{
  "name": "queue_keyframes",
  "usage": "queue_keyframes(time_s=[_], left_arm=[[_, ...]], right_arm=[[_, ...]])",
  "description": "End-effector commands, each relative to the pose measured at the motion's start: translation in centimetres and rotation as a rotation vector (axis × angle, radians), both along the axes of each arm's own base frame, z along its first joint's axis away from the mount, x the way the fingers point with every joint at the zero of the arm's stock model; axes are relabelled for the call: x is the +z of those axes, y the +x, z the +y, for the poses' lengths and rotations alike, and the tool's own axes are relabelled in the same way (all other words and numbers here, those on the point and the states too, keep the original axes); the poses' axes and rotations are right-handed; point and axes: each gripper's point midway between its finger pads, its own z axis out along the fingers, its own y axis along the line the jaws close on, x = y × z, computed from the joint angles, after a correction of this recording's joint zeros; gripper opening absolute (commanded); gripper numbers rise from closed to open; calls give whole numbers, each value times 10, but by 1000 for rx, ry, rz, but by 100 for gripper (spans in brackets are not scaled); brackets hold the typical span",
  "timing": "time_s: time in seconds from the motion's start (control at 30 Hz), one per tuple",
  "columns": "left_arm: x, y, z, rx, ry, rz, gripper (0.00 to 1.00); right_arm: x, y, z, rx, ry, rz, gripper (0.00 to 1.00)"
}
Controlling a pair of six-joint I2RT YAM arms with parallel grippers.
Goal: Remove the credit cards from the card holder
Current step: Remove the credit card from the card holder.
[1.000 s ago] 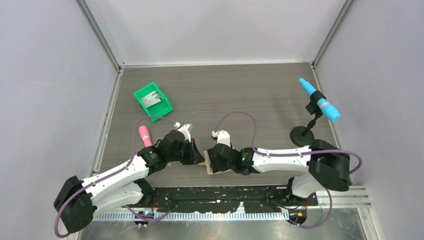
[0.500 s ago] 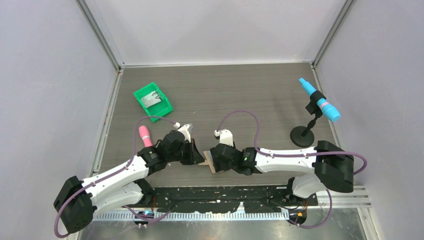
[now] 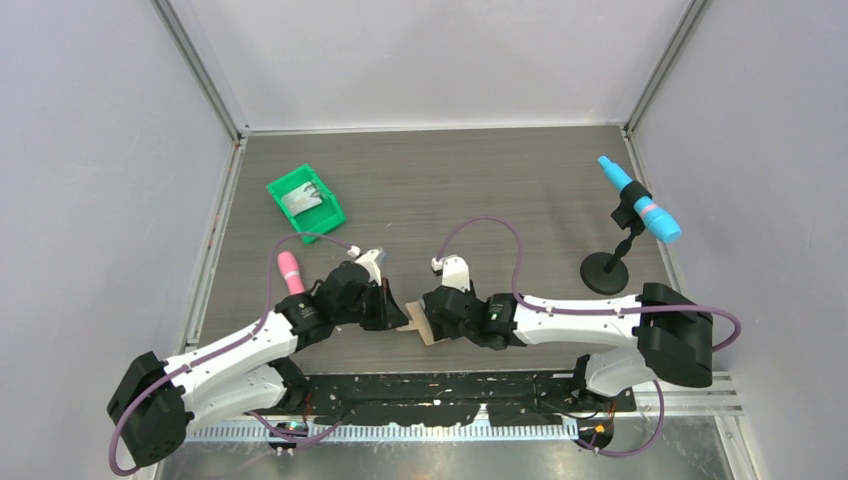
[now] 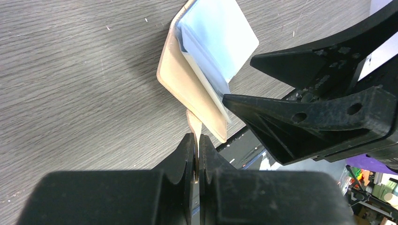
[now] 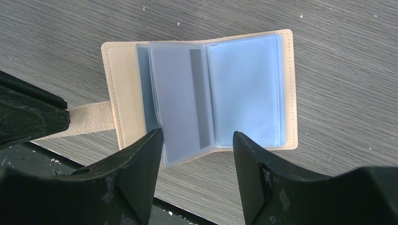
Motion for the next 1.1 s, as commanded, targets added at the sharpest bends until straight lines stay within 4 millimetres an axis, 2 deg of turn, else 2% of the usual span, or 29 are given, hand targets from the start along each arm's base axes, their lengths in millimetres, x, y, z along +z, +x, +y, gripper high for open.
queue_keyframes(time_s=[0.0,0.47,0.67,0.8,0.87,0.93,0.97,1.0,1.07], left_arm=[[4,3,0,3,-13,-26,0],[-2,3,8,14,27,-32,0],[-12,13,27,43,146,-70,0],[-13,26,37,56,205,-75,0],[-9,31,41,72,218,-67,1],[0,36,41,85,212,-67,11],[7,38,39,90,202,-75,18],[12,39,38,93,189,-81,28],[24,39,34,97,147,-91,37]], right_arm=[[21,11,-8,-41,-13,-71,63],[21,17,-34,-98,-57,-100,63],[14,23,-54,-135,-63,-95,62],[20,23,-53,-96,-7,-89,61],[28,24,-44,-66,67,-78,61],[25,23,-41,-31,125,-53,60],[29,24,-33,-8,180,-40,59],[27,23,-34,5,193,-33,58],[29,24,-30,20,244,-18,56]])
